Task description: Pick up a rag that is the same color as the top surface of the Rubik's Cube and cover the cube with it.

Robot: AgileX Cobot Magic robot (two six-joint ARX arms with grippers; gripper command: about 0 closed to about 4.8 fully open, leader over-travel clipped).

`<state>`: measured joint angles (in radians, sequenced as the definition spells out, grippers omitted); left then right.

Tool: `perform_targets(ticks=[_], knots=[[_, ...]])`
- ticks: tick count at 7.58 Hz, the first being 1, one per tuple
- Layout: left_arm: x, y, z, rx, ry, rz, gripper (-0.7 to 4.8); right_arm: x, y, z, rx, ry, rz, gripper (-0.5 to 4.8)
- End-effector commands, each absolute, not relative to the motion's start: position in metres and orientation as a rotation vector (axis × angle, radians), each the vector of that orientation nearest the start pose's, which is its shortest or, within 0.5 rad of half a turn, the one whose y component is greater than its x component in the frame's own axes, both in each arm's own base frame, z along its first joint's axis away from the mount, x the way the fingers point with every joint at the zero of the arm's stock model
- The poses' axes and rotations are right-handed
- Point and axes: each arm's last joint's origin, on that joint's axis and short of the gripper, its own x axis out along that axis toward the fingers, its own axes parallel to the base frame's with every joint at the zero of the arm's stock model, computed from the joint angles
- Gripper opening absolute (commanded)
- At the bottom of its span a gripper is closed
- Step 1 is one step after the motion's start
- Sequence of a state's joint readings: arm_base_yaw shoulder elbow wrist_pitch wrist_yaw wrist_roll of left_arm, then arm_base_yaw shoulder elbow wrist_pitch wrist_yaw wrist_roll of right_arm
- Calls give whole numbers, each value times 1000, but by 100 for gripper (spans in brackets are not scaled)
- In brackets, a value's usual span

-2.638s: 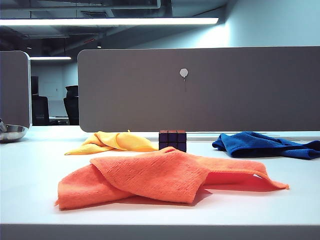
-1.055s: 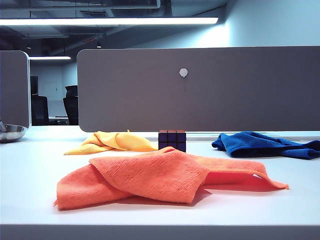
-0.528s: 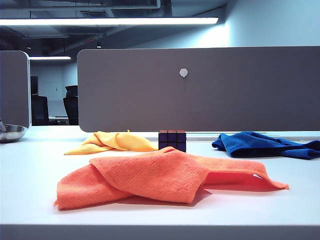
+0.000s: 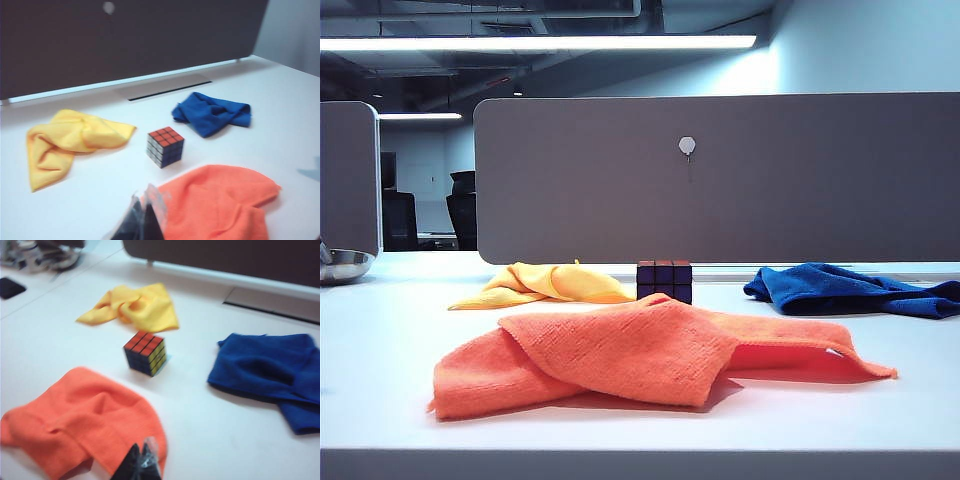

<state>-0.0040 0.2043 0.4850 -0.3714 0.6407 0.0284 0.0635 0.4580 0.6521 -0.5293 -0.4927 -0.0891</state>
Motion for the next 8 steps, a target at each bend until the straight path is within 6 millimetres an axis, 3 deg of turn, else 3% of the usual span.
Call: perform_targets(ticks=[1, 2, 3, 5, 6, 7, 8], knots=[[69, -20, 277, -6, 71, -743, -5, 112, 42, 286, -73, 423, 686, -5], [65, -23, 278, -19, 56, -909, -6, 142, 115, 262, -293, 499, 698, -5], [65, -23, 278, -24, 59, -912, -5, 146, 120, 260, -295, 490, 698, -5], [65, -23, 278, -31, 63, -908, -6, 176, 135, 252, -204, 437, 655, -5], [66, -23, 278, -30, 64, -892, -6, 180, 132, 251, -199, 438, 631, -5], [69, -21, 274, -34, 91, -773, -5, 189, 117, 248, -189, 477, 560, 143], [70, -19, 273, -18, 89, -724, -5, 197, 120, 232, -195, 567, 595, 285]])
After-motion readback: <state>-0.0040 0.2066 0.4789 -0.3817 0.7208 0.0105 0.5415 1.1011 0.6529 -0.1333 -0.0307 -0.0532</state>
